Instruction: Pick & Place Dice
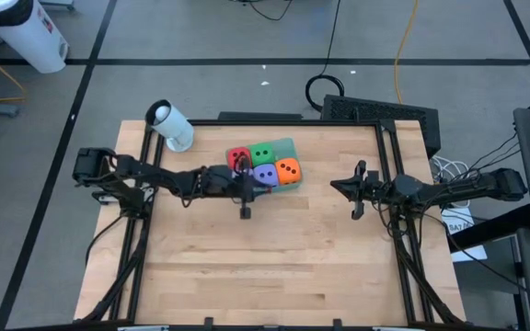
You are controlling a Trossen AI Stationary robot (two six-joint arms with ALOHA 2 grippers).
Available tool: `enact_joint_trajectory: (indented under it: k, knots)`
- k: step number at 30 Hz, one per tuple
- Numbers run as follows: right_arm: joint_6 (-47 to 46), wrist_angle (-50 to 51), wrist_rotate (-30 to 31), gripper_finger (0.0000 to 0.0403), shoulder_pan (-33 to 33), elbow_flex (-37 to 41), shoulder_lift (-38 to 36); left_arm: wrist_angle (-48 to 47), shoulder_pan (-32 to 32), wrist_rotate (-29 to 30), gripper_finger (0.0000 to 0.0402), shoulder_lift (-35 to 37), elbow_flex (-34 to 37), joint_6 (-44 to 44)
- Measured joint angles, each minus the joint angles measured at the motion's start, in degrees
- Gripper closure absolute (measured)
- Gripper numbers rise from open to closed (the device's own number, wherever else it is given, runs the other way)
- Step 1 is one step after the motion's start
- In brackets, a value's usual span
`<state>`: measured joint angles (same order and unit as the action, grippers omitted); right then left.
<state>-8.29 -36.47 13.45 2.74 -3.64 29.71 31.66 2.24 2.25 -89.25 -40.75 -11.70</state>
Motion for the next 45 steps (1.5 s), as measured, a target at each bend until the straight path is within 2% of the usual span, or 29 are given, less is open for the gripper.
enact_joint_trajectory:
  k: [11, 17, 23, 34, 45]
  knots:
    - [1.5, -0.6, 0.0, 0.0403, 0.0, 0.0, 0.0, 8.1, 7.2, -1.1, 0.035, 0.0, -0.7, 2.9]
    - [3.2, -2.2, 0.0, 0.0403, 0.0, 0.0, 0.0, -2.3, 12.6, -2.7, 0.035, -1.2, -9.2, 6.0]
    - [3.2, -2.4, 0.1, 0.0403, 0.0, 0.0, 0.0, -10.7, 15.4, -5.0, 0.035, -6.6, -17.1, 6.1]
    - [3.6, -2.3, 0.0, 0.0403, -0.1, 0.0, 0.0, -11.9, 18.1, -10.0, 0.035, -17.7, -21.9, 9.9]
    - [5.1, -3.3, 0.2, 0.0403, -0.1, 0.0, 0.0, -11.9, 19.7, -9.4, 0.035, -21.7, -25.6, 10.7]
